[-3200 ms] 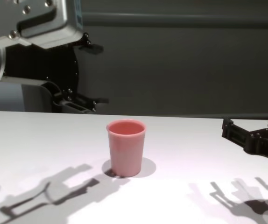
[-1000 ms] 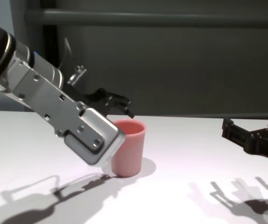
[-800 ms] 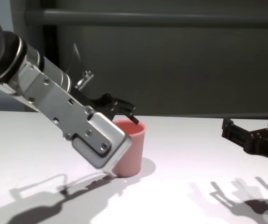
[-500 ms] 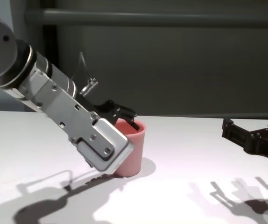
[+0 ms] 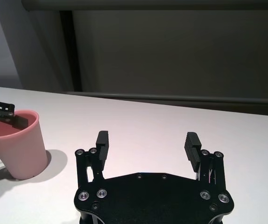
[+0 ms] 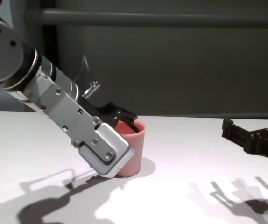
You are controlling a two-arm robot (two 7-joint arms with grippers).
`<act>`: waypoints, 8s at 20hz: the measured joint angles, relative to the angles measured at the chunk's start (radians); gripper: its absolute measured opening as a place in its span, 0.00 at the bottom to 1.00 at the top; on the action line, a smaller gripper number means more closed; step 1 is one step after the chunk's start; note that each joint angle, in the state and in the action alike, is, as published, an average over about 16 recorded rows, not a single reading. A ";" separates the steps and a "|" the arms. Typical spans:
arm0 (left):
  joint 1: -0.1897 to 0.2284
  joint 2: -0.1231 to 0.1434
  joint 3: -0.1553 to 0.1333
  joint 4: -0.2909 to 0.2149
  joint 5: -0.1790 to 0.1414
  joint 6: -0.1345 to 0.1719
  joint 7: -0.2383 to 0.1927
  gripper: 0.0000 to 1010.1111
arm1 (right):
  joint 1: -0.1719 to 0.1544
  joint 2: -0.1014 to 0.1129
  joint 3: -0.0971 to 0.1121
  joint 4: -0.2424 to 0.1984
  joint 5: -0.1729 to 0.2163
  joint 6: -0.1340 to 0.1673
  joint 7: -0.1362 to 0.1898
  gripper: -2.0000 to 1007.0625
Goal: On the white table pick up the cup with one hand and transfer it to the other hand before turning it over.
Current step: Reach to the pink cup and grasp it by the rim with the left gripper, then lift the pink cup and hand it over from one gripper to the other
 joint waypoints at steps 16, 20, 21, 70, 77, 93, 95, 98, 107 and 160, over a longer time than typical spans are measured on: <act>-0.003 0.023 0.029 -0.013 -0.041 0.003 0.005 0.48 | 0.000 0.000 0.000 0.000 0.000 0.000 0.000 0.99; -0.004 0.026 0.035 -0.013 -0.052 0.002 0.009 0.34 | 0.000 0.000 0.000 0.000 0.000 0.000 0.000 0.99; -0.005 0.027 0.036 -0.013 -0.055 0.002 0.011 0.31 | 0.000 0.000 0.000 0.000 0.000 0.000 0.000 0.99; 0.196 -0.029 -0.389 -0.016 -0.937 0.029 0.050 0.04 | 0.000 0.000 0.000 0.000 0.000 0.000 0.000 0.99; 0.202 -0.055 -0.395 0.015 -1.022 0.036 0.026 0.04 | 0.000 0.000 0.000 0.000 0.000 0.000 0.000 0.99; 0.217 -0.075 -0.405 0.042 -1.166 0.078 -0.014 0.04 | 0.000 0.000 0.000 0.000 0.000 0.000 0.000 0.99; 0.218 -0.073 -0.407 0.040 -1.181 0.087 -0.017 0.04 | 0.000 0.000 0.000 0.000 0.000 0.000 0.000 0.99; 0.219 -0.069 -0.408 0.037 -1.197 0.097 -0.019 0.04 | 0.000 0.000 0.000 0.000 0.000 0.000 0.000 0.99; 0.220 -0.060 -0.403 0.028 -1.200 0.108 -0.019 0.04 | 0.000 0.000 0.000 0.000 0.000 0.000 0.000 0.99; 0.218 -0.060 -0.403 0.028 -1.193 0.099 -0.023 0.04 | 0.050 -0.125 0.154 0.022 0.755 0.173 0.563 0.99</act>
